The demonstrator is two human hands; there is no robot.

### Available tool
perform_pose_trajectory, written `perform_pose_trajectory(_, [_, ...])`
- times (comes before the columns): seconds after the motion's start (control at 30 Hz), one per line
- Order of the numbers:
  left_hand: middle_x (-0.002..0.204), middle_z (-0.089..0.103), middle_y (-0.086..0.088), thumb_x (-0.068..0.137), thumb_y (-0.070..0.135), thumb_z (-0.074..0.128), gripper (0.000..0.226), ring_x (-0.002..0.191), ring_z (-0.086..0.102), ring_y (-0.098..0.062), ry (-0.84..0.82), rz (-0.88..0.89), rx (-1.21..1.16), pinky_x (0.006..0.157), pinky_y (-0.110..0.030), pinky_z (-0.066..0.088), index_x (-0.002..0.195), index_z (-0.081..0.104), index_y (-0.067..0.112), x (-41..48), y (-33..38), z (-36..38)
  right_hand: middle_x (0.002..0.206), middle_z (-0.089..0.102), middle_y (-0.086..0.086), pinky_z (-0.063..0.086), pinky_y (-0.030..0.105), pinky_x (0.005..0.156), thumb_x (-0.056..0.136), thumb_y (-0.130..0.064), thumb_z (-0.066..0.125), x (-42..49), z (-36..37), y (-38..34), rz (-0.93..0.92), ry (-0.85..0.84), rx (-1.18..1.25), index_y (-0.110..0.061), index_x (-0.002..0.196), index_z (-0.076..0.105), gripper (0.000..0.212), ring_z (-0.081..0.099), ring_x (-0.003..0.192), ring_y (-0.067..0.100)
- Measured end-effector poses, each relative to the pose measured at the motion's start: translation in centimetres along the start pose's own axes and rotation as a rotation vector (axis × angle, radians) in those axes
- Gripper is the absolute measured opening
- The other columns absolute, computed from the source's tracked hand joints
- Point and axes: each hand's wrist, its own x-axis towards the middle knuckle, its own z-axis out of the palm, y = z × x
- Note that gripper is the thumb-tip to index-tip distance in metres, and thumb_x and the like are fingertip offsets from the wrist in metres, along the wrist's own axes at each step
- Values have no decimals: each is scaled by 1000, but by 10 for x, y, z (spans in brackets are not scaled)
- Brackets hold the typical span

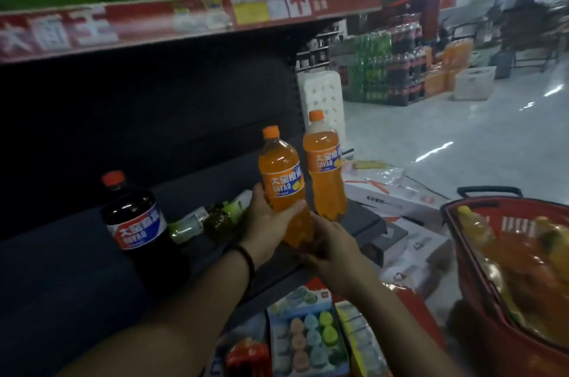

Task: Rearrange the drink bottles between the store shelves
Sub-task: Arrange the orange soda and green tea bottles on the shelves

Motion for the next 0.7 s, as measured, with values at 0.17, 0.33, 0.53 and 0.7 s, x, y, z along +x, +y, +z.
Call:
perform_pose_trajectory(0.17, [138,67,11,77,26,95,88,129,64,-19,-56,-24,-6,110,-59,53,148,45,41,22,-5,12,143,53,-4,53,39,104,94,-30,78,20,-5,7,27,83,83,-31,156,41,72,59,124,16])
perform_pose_trajectory(0.33, [138,67,9,81,23,93,87,129,65,-21,-52,-34,-48,109,-62,52,149,43,43,28,-8,21,143,54,-2,54,42,104,94,-30,77,24,-3,6,32,116,105,-30,156,42,71,59,124,19])
perform_pose_trajectory(0.53, [136,64,12,83,22,91,85,129,63,-20,-46,-58,-17,110,-59,52,148,40,42,25,1,22,148,51,0,53,39,105,97,-30,73,18,2,0,46,102,58,-27,157,41,69,58,126,19])
perform_pose_trajectory(0.7, [129,61,18,89,23,86,77,123,61,-11,-105,-43,41,105,-43,53,151,42,37,18,3,11,140,53,2,55,45,101,98,-27,69,13,8,-9,58,93,7,-28,150,46,56,60,120,22])
